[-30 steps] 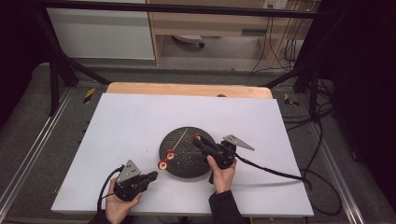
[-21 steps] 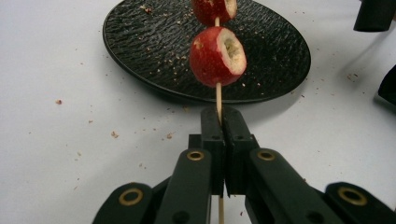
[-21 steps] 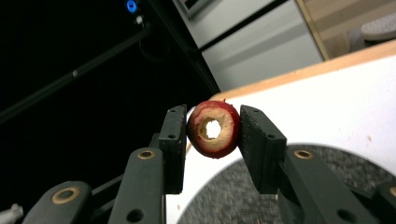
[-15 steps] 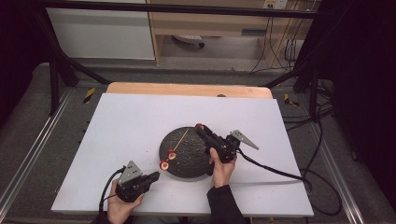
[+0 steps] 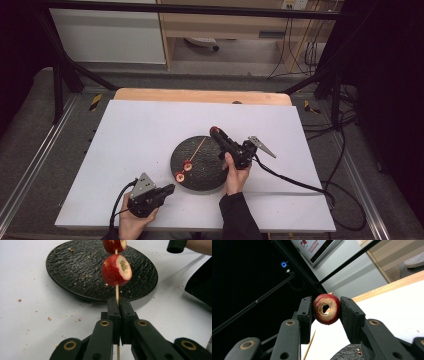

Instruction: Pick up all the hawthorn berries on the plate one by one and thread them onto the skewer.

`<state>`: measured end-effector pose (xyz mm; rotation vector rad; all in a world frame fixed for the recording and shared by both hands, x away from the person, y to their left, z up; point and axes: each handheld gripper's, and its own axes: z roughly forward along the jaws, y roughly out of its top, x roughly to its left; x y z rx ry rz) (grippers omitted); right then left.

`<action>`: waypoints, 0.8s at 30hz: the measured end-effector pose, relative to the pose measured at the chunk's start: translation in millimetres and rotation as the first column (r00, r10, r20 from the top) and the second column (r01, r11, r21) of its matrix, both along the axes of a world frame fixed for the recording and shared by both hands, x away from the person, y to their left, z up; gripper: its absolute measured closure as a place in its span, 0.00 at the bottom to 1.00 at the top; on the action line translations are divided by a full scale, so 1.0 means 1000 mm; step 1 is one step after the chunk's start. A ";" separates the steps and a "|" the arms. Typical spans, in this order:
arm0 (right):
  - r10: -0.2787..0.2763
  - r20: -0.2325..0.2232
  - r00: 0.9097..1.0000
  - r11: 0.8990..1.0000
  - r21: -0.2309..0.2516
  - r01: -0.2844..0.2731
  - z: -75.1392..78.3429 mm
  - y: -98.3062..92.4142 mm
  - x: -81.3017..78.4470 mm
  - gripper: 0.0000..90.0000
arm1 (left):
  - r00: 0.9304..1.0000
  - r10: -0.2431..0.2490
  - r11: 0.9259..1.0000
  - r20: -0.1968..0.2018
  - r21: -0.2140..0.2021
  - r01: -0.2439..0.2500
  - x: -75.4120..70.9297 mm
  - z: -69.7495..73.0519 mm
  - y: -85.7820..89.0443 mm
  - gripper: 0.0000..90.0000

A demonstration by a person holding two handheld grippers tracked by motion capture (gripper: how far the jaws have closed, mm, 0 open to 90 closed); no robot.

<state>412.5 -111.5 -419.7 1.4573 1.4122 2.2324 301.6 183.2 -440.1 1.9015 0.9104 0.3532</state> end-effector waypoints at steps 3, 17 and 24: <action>-0.009 0.003 1.000 1.000 0.017 0.009 -0.002 0.001 0.001 0.70 | 1.000 -0.002 1.000 0.000 -0.004 0.002 0.000 0.000 -0.003 0.98; -0.021 0.005 1.000 0.998 0.061 0.021 -0.007 0.005 0.000 0.71 | 1.000 -0.008 1.000 0.000 -0.007 0.008 -0.001 0.000 -0.012 0.98; -0.021 0.007 1.000 0.998 0.063 0.021 -0.007 0.005 -0.001 0.71 | 1.000 -0.006 1.000 0.000 -0.009 0.006 -0.001 0.000 -0.013 0.98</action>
